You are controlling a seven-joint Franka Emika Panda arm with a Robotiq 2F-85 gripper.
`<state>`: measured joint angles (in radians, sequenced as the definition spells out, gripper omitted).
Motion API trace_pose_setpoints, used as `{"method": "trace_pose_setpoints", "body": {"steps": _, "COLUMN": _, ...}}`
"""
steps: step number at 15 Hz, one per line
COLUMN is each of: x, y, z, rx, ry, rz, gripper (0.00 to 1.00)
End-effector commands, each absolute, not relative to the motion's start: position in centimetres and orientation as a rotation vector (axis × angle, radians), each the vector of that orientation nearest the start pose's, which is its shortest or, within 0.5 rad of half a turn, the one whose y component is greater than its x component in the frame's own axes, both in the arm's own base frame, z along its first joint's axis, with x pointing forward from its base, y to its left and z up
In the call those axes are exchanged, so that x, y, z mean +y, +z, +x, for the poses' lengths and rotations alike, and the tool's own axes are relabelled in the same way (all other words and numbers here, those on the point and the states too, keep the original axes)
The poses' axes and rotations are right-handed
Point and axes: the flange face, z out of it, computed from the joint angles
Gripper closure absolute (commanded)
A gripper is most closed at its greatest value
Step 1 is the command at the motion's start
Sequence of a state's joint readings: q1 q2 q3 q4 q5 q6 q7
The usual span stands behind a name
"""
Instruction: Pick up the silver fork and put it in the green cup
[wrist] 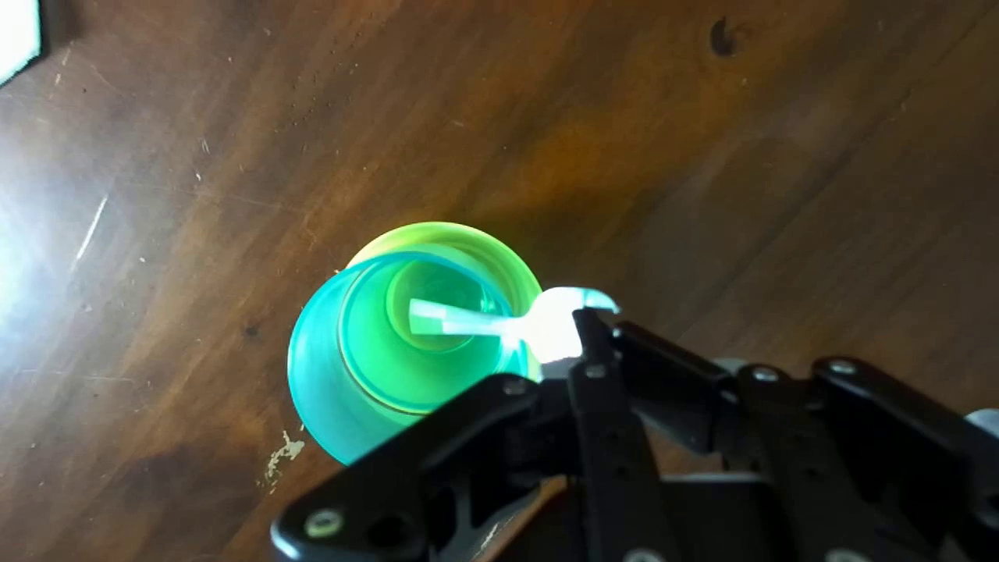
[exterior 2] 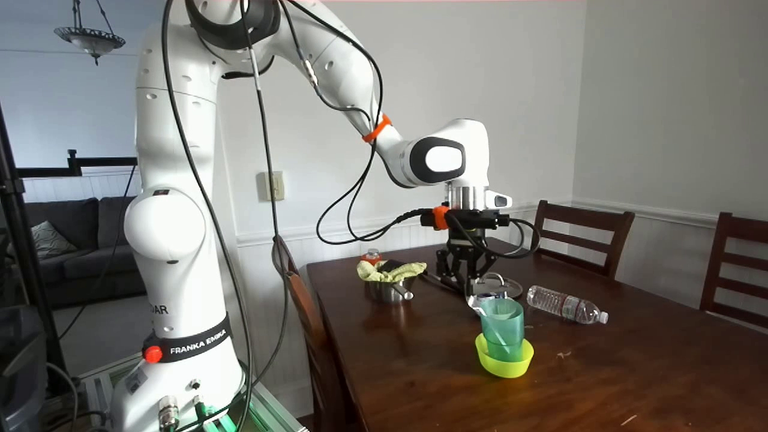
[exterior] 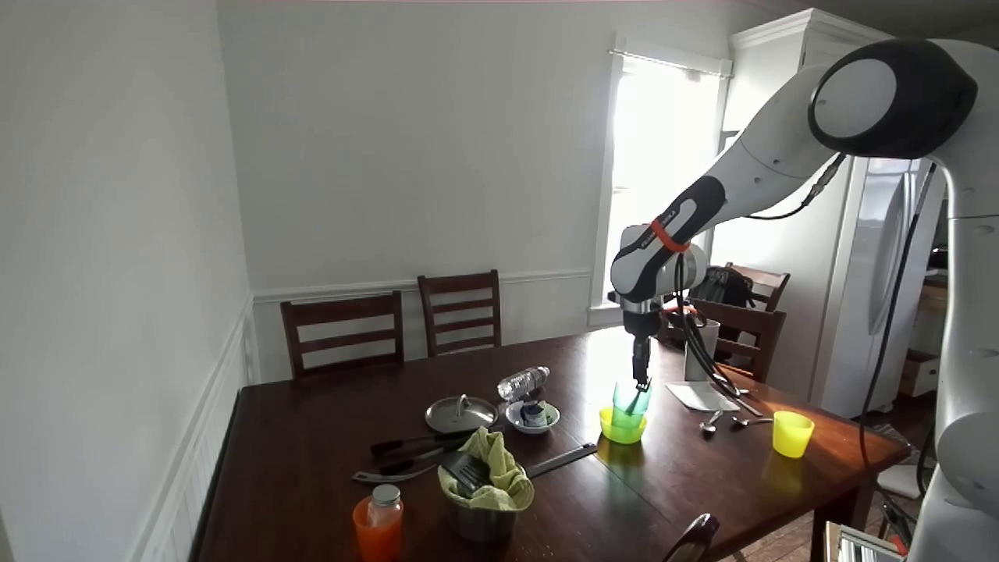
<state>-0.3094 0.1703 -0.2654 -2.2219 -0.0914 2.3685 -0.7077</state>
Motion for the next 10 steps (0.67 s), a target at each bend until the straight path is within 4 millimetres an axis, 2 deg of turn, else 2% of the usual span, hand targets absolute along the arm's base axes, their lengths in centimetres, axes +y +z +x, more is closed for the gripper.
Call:
{"method": "trace_pose_setpoints", "body": {"steps": 1, "x": -30.96, "y": 29.55, "z": 45.27, "rx": -0.244, "ry": 0.125, "rz": -3.161, "gripper": 0.98}}
{"method": "trace_pose_setpoints", "body": {"steps": 2, "x": -30.93, "y": 29.49, "z": 45.23, "rx": -0.243, "ry": 0.119, "rz": -3.157, "gripper": 0.98}}
{"method": "trace_pose_setpoints", "body": {"steps": 3, "x": -30.25, "y": 29.49, "z": 45.07, "rx": -0.266, "ry": 0.127, "rz": -3.184, "gripper": 0.93}}
{"method": "trace_pose_setpoints", "body": {"steps": 8, "x": -30.40, "y": 29.35, "z": 44.97, "rx": -0.254, "ry": 0.127, "rz": -3.180, "gripper": 0.93}}
{"method": "trace_pose_setpoints", "body": {"steps": 9, "x": -30.40, "y": 29.36, "z": 44.98, "rx": -0.254, "ry": 0.127, "rz": -3.180, "gripper": 0.98}}
{"method": "trace_pose_setpoints", "body": {"steps": 10, "x": -31.04, "y": 29.08, "z": 45.01, "rx": -0.194, "ry": 0.129, "rz": -3.172, "gripper": 0.98}}
